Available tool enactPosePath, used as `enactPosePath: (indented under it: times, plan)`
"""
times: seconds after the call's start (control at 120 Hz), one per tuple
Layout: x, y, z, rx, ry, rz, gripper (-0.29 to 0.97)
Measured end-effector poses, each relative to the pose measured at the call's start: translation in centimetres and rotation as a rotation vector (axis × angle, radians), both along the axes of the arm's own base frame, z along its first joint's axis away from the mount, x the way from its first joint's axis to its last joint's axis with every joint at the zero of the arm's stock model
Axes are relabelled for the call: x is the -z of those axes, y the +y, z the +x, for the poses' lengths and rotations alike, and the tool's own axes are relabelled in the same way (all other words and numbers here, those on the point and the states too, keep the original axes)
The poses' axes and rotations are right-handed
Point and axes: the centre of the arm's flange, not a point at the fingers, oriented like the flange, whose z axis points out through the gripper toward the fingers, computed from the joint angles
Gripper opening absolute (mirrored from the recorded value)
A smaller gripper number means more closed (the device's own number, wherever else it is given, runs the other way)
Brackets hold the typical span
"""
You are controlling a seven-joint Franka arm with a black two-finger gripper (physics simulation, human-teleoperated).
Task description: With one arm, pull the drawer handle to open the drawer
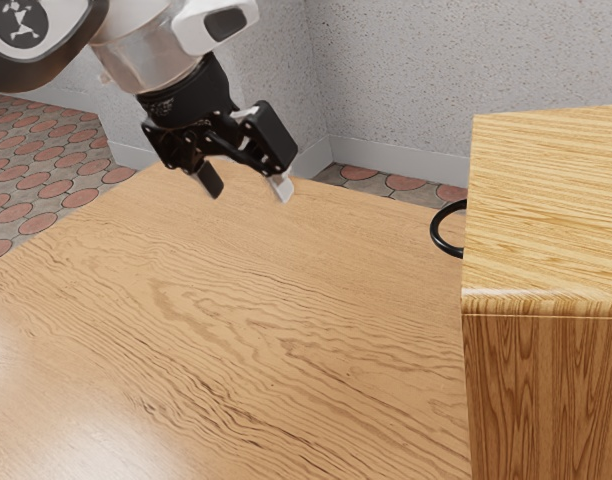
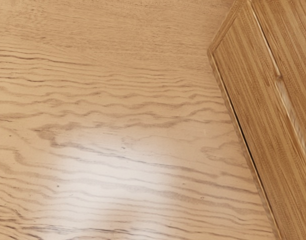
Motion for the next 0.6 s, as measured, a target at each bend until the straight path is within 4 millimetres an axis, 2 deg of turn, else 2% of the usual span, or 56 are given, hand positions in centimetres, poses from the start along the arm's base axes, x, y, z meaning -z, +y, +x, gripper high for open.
enactPosePath:
  times: [0.117, 0.475, 0.6]
  plan:
    - [-0.2, -1.9, 0.2, -0.005, -0.021, -0.058, 0.68]
    - [-1.5, -4.6, -0.7, -0.057, -0.066, -0.090, 0.68]
    - [-1.8, -6.4, -1.1, -0.055, -0.083, -0.111, 0.68]
